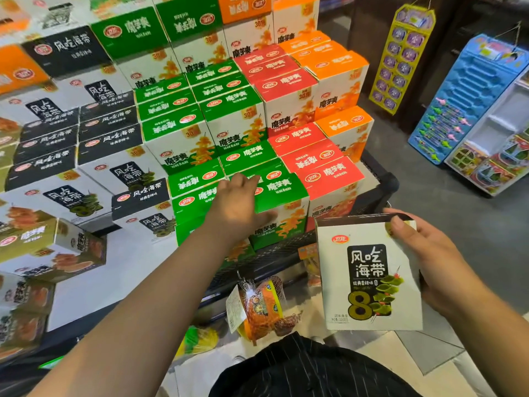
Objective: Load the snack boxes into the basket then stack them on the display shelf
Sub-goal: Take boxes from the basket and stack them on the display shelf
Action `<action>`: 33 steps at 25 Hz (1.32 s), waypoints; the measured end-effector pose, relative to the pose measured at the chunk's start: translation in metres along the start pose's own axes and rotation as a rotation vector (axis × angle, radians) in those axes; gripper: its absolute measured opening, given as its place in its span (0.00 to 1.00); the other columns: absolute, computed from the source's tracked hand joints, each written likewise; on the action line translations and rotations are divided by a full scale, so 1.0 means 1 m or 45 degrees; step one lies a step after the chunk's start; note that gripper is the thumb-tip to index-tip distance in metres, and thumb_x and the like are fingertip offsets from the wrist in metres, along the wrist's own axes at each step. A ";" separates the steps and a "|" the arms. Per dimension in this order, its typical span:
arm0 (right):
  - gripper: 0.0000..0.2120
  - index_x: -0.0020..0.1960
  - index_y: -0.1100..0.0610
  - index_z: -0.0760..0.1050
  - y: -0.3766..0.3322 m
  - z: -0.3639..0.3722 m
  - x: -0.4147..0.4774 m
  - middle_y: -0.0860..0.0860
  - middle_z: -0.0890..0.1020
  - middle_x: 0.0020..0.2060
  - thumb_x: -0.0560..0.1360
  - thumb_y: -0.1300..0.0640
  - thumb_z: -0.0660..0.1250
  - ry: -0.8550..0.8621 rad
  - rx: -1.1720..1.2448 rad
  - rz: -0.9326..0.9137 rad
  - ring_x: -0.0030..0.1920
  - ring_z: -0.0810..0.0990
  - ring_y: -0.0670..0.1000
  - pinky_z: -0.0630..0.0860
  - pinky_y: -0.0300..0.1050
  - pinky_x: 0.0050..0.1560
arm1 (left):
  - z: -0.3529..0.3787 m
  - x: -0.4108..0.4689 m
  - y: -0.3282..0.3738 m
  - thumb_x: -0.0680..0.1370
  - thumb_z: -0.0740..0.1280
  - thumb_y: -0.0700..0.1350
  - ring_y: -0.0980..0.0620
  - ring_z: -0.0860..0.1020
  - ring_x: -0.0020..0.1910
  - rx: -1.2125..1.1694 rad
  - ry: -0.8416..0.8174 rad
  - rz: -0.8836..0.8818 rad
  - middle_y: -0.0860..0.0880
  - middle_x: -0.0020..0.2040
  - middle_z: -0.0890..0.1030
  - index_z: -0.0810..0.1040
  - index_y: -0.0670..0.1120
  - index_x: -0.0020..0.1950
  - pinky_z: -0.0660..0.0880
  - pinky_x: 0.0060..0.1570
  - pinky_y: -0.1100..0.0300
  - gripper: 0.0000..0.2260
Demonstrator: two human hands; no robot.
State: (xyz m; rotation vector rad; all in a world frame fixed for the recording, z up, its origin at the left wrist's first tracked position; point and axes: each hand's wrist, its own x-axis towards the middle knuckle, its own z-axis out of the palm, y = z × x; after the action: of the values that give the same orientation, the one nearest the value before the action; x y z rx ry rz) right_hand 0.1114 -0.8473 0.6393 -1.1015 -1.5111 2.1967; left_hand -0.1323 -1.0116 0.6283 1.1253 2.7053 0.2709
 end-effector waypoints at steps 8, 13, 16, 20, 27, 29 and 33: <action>0.55 0.64 0.50 0.75 0.007 -0.003 0.002 0.59 0.85 0.51 0.39 0.34 0.82 -0.052 0.008 0.013 0.49 0.85 0.61 0.83 0.56 0.43 | 0.027 -0.008 -0.005 0.77 0.57 0.68 0.45 0.64 0.70 0.384 0.225 0.096 0.49 0.70 0.69 0.60 0.47 0.78 0.51 0.67 0.49 0.36; 0.44 0.65 0.51 0.74 0.009 0.001 0.005 0.58 0.85 0.53 0.53 0.38 0.81 -0.136 0.044 -0.009 0.48 0.85 0.60 0.83 0.55 0.43 | 0.030 -0.008 -0.002 0.78 0.55 0.68 0.43 0.58 0.74 0.446 0.136 0.047 0.47 0.75 0.61 0.57 0.48 0.79 0.49 0.72 0.44 0.35; 0.27 0.64 0.51 0.74 0.008 0.004 0.008 0.58 0.85 0.52 0.65 0.47 0.70 -0.155 0.088 -0.004 0.45 0.85 0.57 0.82 0.55 0.45 | 0.026 -0.006 -0.001 0.79 0.52 0.68 0.42 0.49 0.78 0.374 -0.040 -0.032 0.48 0.80 0.50 0.47 0.52 0.80 0.43 0.74 0.41 0.36; 0.43 0.60 0.51 0.76 0.003 0.016 0.010 0.58 0.85 0.51 0.48 0.39 0.83 -0.202 0.097 -0.021 0.46 0.86 0.58 0.83 0.54 0.40 | 0.019 -0.001 -0.002 0.78 0.52 0.69 0.43 0.38 0.79 0.298 -0.220 -0.081 0.50 0.81 0.39 0.38 0.56 0.80 0.35 0.73 0.40 0.38; 0.47 0.65 0.56 0.74 -0.006 0.038 0.022 0.59 0.84 0.54 0.50 0.42 0.83 -0.256 0.118 -0.059 0.50 0.85 0.59 0.83 0.55 0.45 | 0.019 -0.009 -0.013 0.74 0.58 0.71 0.43 0.41 0.79 0.233 -0.168 -0.049 0.48 0.81 0.42 0.43 0.54 0.80 0.41 0.76 0.40 0.43; 0.52 0.65 0.57 0.73 -0.009 0.046 0.025 0.58 0.83 0.56 0.46 0.39 0.84 -0.287 0.095 -0.060 0.53 0.84 0.60 0.83 0.53 0.45 | 0.016 -0.013 -0.017 0.73 0.61 0.70 0.43 0.41 0.79 0.247 -0.130 -0.040 0.48 0.81 0.43 0.44 0.54 0.80 0.41 0.75 0.40 0.44; 0.49 0.65 0.59 0.73 -0.016 0.067 0.028 0.59 0.83 0.56 0.51 0.40 0.83 -0.362 0.082 -0.089 0.54 0.84 0.60 0.83 0.52 0.46 | 0.002 -0.027 -0.031 0.74 0.64 0.67 0.43 0.43 0.79 0.167 -0.029 -0.067 0.48 0.81 0.44 0.47 0.54 0.81 0.43 0.75 0.42 0.42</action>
State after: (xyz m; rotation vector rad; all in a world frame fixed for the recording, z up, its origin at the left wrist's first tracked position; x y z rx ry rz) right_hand 0.0420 -0.8704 0.6533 -0.7289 -1.5471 2.4136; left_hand -0.1340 -1.0520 0.6214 1.0813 2.7621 0.0733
